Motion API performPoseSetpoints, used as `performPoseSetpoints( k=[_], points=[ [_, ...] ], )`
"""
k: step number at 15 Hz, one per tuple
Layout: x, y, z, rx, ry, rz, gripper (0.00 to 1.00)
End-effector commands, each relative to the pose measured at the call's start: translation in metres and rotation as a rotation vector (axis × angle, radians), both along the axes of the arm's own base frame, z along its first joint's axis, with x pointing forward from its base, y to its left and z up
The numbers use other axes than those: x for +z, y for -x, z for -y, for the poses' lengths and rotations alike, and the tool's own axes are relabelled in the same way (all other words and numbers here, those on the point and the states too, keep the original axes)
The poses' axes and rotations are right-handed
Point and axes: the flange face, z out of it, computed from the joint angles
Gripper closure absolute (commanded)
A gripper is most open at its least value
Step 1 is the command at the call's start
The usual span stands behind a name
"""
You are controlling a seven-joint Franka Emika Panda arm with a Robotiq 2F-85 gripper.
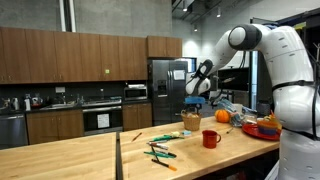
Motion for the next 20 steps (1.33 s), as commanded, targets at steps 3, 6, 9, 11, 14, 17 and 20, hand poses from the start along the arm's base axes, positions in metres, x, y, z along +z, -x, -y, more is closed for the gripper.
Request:
performPoseSetpoints(
  k=[3,6,9,11,14,17,20],
  points=[
    [-0.006,0.005,-0.002,-0.089,-0.056,-0.064,0.00],
    [-0.013,0.007,-0.002,-0.133,-0.086,-0.088,0.00],
    [-0.018,0.007,-0.001,-0.169,-0.104,-0.092,0.27],
    [-0.014,0.006,0.003,-0.188,-0.106,-0.080,0.36],
    [-0.015,0.006,0.004,-0.211,-0.114,-0.071,0.63],
    [-0.013,0.006,0.003,-0.225,-0.120,-0.054,0.75],
    [-0.001,0.006,-0.002,-0.216,-0.122,-0.022,0.75]
  ],
)
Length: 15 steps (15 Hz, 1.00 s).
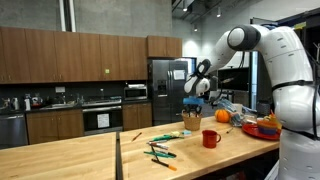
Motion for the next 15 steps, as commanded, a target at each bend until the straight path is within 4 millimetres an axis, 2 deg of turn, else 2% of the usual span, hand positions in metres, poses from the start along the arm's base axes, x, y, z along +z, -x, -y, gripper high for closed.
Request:
performPoseSetpoints(
  k=[1,5,9,12,15],
  points=[
    [0.020,0.001,-0.006,-0.005,-0.001,0.058,0.75],
    [0.045,0.004,-0.026,0.036,-0.001,0.108,0.75],
    [0.061,0.012,-0.065,0.113,-0.021,0.126,0.75],
    [0.048,0.016,-0.096,0.163,-0.053,0.097,0.75],
    [0.017,0.020,-0.120,0.191,-0.095,0.045,0.75]
  ],
)
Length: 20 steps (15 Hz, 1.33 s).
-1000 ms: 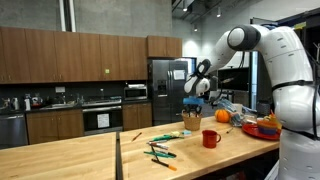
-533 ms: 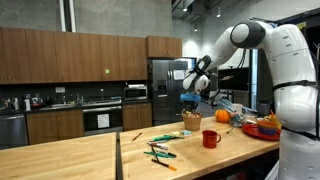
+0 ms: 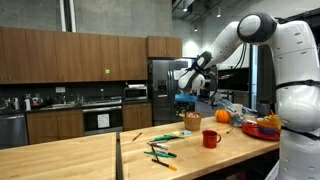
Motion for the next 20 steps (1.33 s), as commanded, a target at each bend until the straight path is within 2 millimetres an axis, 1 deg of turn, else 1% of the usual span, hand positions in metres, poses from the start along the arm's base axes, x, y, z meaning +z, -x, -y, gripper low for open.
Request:
performPoseSetpoints(
  k=[1,4,5,6,7,8,10,13,16,18,20],
  points=[
    [-0.028,0.010,-0.019,0.035,-0.037,-0.057,0.75],
    [-0.052,0.012,-0.026,0.043,-0.046,-0.104,0.75],
    [-0.056,0.012,-0.027,0.044,-0.046,-0.113,0.25],
    [-0.059,0.012,-0.025,0.044,-0.043,-0.116,0.25],
    [-0.058,0.012,-0.021,0.038,-0.034,-0.112,0.22],
    [-0.057,0.012,-0.017,0.034,-0.031,-0.108,0.16],
    [-0.047,0.011,-0.003,0.011,-0.022,-0.084,0.02],
    [-0.029,0.010,0.020,-0.022,-0.013,-0.040,0.00],
    [-0.006,0.008,0.046,-0.002,0.026,0.024,0.00],
    [0.005,0.006,0.061,0.037,0.058,0.048,0.00],
    [0.011,0.002,0.077,0.097,0.087,0.054,0.00]
  ],
)
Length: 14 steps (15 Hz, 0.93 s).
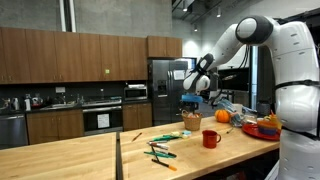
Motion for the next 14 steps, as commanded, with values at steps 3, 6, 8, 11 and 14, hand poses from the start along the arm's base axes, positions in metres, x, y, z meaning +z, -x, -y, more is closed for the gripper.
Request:
performPoseSetpoints(
  k=[3,6,8,11,14],
  points=[
    [0.019,-0.006,0.036,0.254,0.081,0.004,0.00],
    [0.023,-0.010,0.048,0.421,0.119,-0.033,0.00],
    [0.022,-0.014,0.054,0.535,0.123,-0.045,0.00],
    [0.010,-0.018,0.061,0.679,0.111,-0.084,0.00],
    [-0.006,-0.021,0.068,0.763,0.097,-0.128,0.00]
  ],
)
